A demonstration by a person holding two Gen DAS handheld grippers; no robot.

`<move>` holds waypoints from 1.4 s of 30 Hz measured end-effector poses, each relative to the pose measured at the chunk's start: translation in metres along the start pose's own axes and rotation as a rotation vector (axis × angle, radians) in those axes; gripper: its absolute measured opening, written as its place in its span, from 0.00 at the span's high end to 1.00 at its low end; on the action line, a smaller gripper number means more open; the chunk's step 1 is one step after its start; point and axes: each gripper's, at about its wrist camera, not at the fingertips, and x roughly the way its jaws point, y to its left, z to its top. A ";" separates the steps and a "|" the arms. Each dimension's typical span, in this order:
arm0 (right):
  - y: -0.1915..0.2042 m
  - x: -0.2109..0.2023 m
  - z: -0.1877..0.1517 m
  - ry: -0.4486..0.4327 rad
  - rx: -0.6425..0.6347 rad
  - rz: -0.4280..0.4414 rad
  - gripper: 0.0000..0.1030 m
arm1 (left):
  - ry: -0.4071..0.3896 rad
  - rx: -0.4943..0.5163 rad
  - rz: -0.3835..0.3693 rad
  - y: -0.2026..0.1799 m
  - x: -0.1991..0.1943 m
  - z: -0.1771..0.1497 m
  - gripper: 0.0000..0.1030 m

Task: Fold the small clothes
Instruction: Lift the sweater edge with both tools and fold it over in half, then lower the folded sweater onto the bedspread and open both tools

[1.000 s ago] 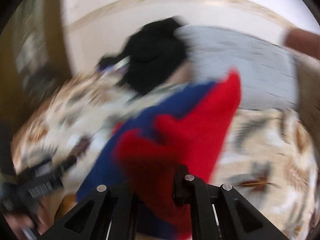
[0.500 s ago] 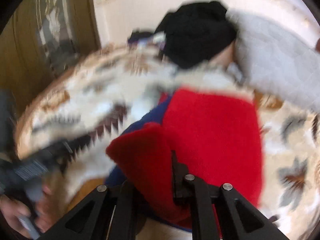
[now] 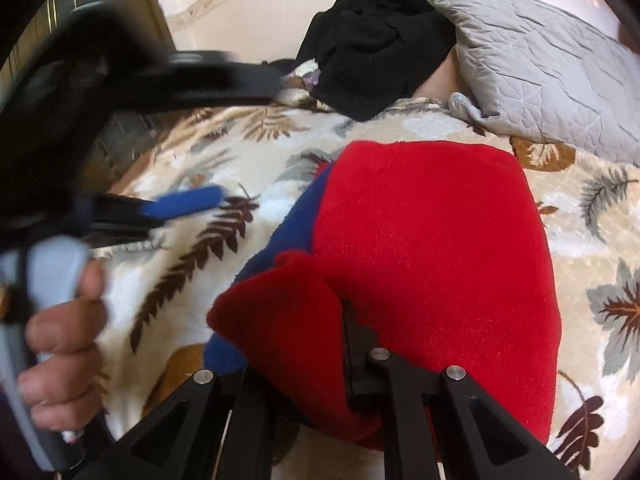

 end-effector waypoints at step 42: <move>-0.053 -0.101 -0.067 -0.028 0.193 0.056 0.22 | 0.028 0.110 0.281 0.016 0.014 -0.069 0.62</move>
